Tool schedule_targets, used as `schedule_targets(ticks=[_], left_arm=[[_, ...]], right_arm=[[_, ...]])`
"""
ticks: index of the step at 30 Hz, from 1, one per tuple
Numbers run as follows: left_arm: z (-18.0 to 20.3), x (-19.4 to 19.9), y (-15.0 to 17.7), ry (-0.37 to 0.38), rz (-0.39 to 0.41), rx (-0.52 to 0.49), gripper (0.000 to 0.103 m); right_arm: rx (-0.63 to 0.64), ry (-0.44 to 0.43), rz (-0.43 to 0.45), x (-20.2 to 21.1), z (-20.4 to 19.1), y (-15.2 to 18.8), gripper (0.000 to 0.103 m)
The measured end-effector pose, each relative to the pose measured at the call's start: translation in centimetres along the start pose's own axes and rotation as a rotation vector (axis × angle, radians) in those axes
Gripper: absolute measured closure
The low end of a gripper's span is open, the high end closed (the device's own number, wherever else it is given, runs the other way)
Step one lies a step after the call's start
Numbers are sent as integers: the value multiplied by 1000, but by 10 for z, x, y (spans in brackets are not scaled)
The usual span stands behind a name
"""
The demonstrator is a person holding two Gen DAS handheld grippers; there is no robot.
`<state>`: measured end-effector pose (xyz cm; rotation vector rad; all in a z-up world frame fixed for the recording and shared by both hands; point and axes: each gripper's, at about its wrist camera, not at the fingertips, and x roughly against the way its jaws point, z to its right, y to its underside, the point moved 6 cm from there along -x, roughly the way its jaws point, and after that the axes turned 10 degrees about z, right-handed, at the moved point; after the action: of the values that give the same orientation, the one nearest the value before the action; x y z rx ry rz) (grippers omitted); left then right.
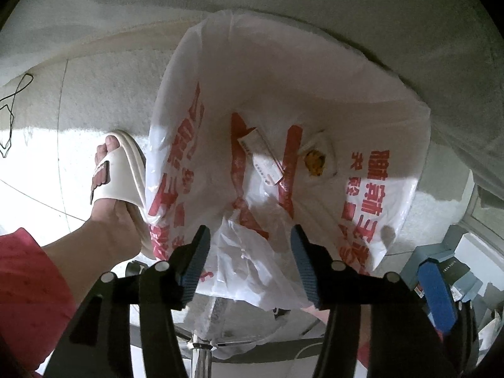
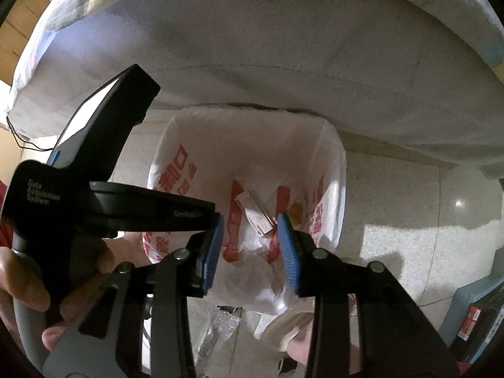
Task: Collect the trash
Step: 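Lower both tools over the white plastic bag and open them to drop items, then raise both tools from the bag back toward the bed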
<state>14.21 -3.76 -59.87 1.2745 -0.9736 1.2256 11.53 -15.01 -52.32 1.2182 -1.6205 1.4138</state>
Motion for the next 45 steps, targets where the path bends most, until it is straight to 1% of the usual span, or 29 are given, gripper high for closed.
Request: schedule_targets(ticks=[3, 5, 6, 7, 8, 9, 11, 14, 15, 16, 18, 19, 20, 22, 24, 27, 28, 30, 32, 34, 36, 40, 42, 45], left_arm=[[0, 2, 0, -4, 0, -1, 50], [0, 5, 0, -19, 3, -13, 50], [-1, 7, 0, -23, 5, -19, 49], [-2, 9, 0, -28, 8, -27, 45], [-3, 12, -1, -33, 12, -33, 42], [-4, 15, -1, -34, 19, -37, 39], [-5, 23, 0, -43, 28, -56, 38], [-6, 38, 4, -68, 33, -98, 35], [-6, 43, 6, -87, 32, -119, 33], [-5, 53, 9, -108, 39, -157, 32], [-5, 66, 13, -140, 49, -208, 31], [-5, 76, 16, -158, 59, -243, 30], [-5, 87, 20, -154, 76, -265, 30], [-7, 111, 28, -124, 103, -291, 28], [-11, 135, 35, -102, 132, -316, 28], [-17, 181, 42, -107, 213, -384, 27], [-21, 204, 45, -110, 255, -428, 25], [-23, 239, 47, -114, 317, -493, 22], [-28, 269, 44, -140, 371, -549, 20], [-34, 304, 40, -162, 426, -609, 17], [-37, 324, 39, -166, 442, -643, 16], [-35, 360, 34, -170, 442, -731, 16], [-30, 370, 30, -153, 433, -788, 16], [-25, 379, 22, -126, 420, -829, 16]], right_arm=[[-3, 2, 1, -1, 0, -2, 68], [-6, 4, 1, 0, 0, -3, 65], [-9, 5, 1, -1, 1, -6, 62], [-10, 6, 4, 0, 2, -7, 60], [-10, 7, 9, 3, 2, -9, 59], [-8, 9, 13, 6, 3, -10, 55], [-2, 5, 19, 13, 2, -12, 51], [34, 10, 25, 28, -2, -16, 47], [51, 13, 28, 35, -4, -17, 45], [62, 13, 31, 40, -6, -18, 42], [88, 8, 44, 56, -11, -22, 41], [108, 0, 57, 69, -15, -24, 39], [118, -4, 67, 78, -17, -26, 37], [147, -9, 105, 101, -24, -32, 27], [175, -5, 141, 124, -28, -37, 22], [229, -11, 201, 166, -32, -46, 19], [245, -19, 209, 175, -32, -51, 17], [296, -24, 236, 201, -34, -59, 15], [339, -25, 258, 220, -39, -64, 15], [388, -28, 278, 243, -43, -71, 11], [439, -30, 290, 262, -48, -77, 11], [528, -36, 299, 289, -57, -88, 11], [553, -63, 293, 301, -64, -91, 11], [581, -111, 282, 318, -70, -103, 11]])
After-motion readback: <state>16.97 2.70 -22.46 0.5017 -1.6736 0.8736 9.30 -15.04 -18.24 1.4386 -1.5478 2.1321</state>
